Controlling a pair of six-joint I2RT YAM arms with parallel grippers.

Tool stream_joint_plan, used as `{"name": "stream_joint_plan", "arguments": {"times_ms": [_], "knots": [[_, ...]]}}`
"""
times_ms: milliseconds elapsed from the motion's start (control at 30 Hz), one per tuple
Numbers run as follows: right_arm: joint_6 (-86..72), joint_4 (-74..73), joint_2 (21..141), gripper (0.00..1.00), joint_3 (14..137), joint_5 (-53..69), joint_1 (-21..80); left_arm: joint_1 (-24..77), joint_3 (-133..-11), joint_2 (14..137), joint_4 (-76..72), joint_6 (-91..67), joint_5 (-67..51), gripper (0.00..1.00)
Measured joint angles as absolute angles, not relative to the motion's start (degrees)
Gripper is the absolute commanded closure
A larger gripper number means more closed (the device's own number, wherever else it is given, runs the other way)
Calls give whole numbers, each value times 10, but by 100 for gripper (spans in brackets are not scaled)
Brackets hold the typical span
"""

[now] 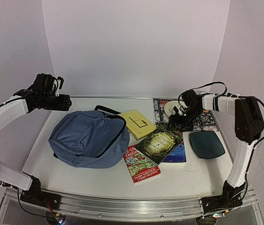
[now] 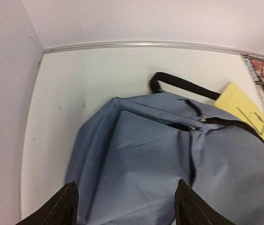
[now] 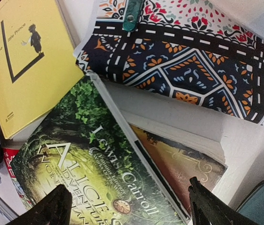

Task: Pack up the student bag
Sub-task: Adjust the book.

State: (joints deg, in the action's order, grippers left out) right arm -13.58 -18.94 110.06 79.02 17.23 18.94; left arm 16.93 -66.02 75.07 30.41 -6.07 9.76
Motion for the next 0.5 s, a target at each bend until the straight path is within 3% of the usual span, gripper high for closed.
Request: {"name": "stream_joint_plan", "arguments": {"times_ms": [333, 500], "knots": [[-117, -181, 1134, 15, 785, 232, 180, 285, -661, 740, 303, -119, -62, 27], [-113, -173, 1141, 24, 781, 287, 178, 337, -661, 745, 285, -136, -95, 26]]}}
